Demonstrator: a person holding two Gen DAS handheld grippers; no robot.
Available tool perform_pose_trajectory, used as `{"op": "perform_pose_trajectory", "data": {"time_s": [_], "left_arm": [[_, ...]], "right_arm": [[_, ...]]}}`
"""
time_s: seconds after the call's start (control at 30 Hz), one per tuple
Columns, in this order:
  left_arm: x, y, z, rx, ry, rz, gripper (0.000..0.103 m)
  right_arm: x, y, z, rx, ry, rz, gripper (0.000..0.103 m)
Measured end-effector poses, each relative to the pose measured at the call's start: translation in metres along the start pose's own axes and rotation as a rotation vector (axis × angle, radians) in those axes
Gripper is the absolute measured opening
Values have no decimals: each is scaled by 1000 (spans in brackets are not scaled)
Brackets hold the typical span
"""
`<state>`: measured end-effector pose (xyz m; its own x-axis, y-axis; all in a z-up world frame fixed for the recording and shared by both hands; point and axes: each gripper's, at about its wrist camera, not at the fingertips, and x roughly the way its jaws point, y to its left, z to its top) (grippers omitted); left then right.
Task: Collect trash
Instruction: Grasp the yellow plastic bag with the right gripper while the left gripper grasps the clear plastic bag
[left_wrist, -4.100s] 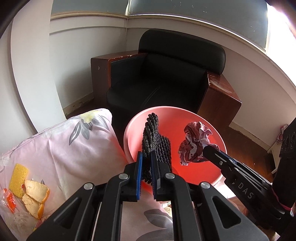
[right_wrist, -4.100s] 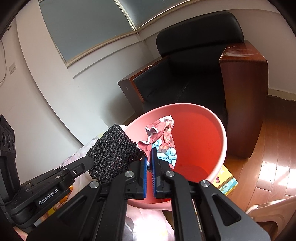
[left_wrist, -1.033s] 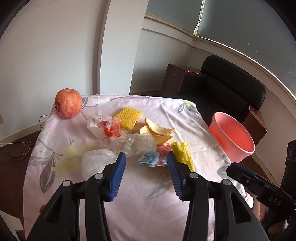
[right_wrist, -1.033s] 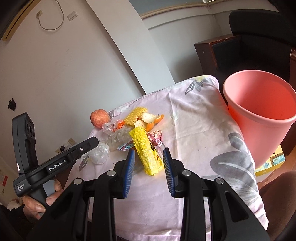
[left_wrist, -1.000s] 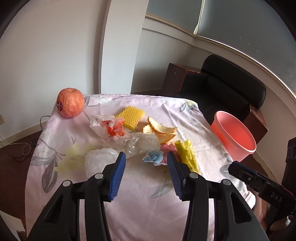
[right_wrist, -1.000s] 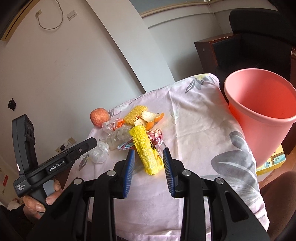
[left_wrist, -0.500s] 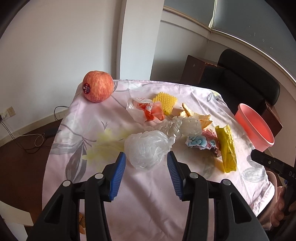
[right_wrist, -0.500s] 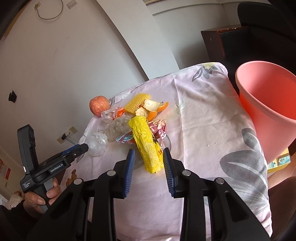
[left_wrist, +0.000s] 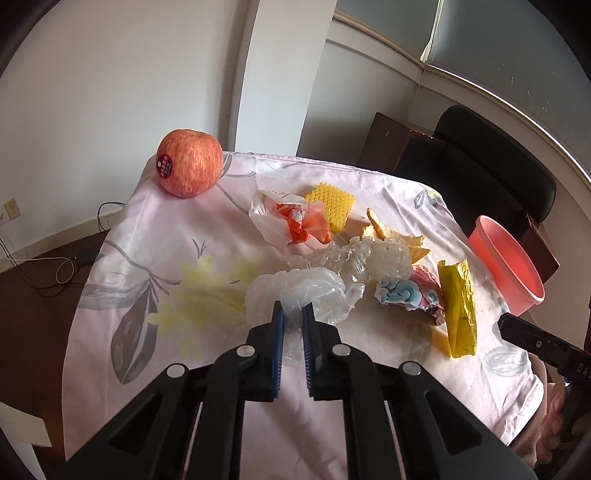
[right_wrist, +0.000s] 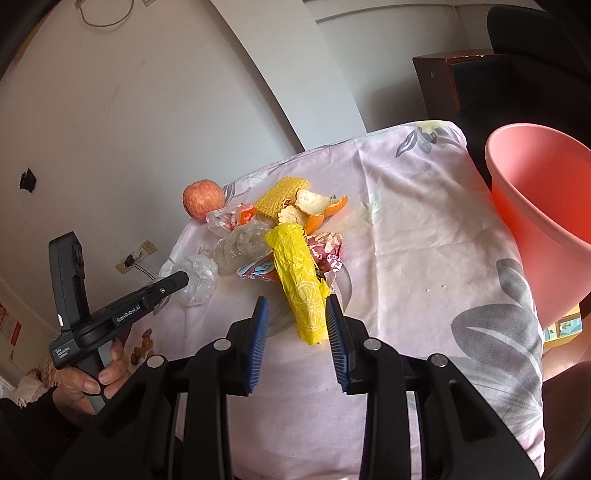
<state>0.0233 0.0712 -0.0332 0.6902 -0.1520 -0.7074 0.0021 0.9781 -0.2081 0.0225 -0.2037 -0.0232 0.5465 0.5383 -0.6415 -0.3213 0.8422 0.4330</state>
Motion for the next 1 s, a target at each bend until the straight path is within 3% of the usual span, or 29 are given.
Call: {"op": "perform_pose_trajectory", "data": {"time_s": [0.43, 0.47, 0.5, 0.53, 0.63, 1.0], "left_arm": [[-29, 1, 13, -31, -73, -65, 8], [-30, 0, 13, -31, -74, -68, 8], [-31, -1, 13, -29, -75, -71, 8], [-32, -2, 13, -25, -78, -75, 8], [-35, -6, 15, -15, -87, -80, 8], [-39, -32, 23, 19, -104, -126, 8]], "right_arm": [[33, 14, 2, -133, 72, -86, 31], [34, 13, 2, -129, 76, -81, 28], [35, 12, 1, -124, 80, -78, 16], [35, 10, 1, -116, 82, -79, 12], [31, 6, 0, -91, 68, -73, 7], [-9, -2, 3, -34, -64, 3, 7]]}}
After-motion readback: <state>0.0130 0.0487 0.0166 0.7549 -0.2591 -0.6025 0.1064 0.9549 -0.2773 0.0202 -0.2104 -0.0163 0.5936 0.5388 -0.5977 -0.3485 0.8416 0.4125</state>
